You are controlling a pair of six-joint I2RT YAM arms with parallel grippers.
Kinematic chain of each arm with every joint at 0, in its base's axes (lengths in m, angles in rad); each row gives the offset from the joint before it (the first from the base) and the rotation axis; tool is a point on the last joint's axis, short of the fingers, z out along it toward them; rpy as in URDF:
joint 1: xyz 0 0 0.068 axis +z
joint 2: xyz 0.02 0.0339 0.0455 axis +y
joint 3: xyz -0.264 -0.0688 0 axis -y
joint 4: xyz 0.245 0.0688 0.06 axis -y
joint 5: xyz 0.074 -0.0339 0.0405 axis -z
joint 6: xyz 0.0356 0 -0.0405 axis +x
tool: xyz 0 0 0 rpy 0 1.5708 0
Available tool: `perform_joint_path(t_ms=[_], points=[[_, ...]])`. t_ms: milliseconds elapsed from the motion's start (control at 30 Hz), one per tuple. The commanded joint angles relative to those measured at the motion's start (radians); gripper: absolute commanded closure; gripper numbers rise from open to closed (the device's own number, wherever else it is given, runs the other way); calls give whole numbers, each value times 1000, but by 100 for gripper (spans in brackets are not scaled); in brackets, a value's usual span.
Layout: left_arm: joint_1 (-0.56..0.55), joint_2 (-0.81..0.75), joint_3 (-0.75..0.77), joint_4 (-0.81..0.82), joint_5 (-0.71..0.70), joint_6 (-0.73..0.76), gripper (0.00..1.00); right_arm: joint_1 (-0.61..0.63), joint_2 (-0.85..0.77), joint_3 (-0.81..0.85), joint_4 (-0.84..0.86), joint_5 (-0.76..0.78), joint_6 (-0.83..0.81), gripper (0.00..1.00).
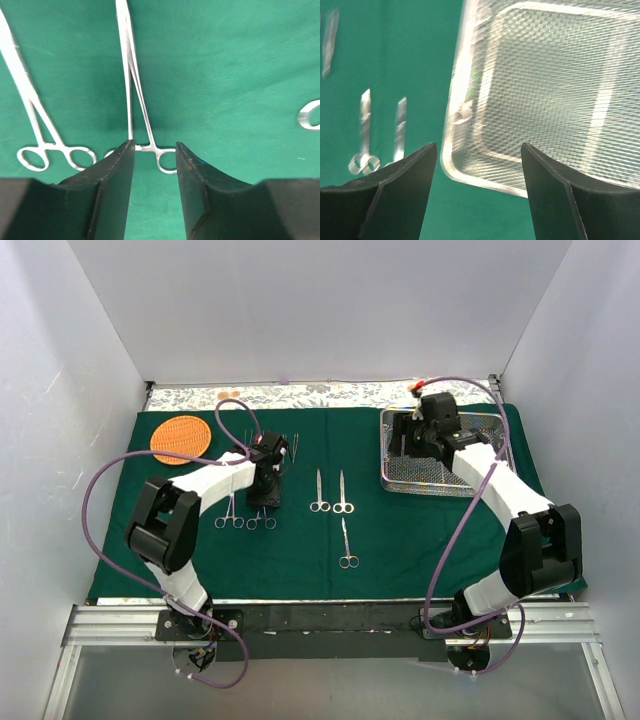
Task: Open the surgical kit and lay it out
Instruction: Adjust the medical item in the surgical kit, then pick up the medical item from the container.
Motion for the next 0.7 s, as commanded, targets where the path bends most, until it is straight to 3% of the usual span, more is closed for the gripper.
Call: perform_joint_path(t_ms=[0,267,400,600,667], points=[[0,-163,50,36,-93,-45,58,-88,45,115,-80,155,-52,25],[47,-408,-133,212,-157,-65,39,-343,183,180,-157,151,-7,28],[73,-511,-226,290,-179,-59,25,-453,270,235,-185,98,-32,30],[80,-583,-338,404,-183,-26,14,-521,387,318,-197,61,-142,36],[80,-603,-370,448,-202,-7,14,-530,417,328,-194,48,-170,43]])
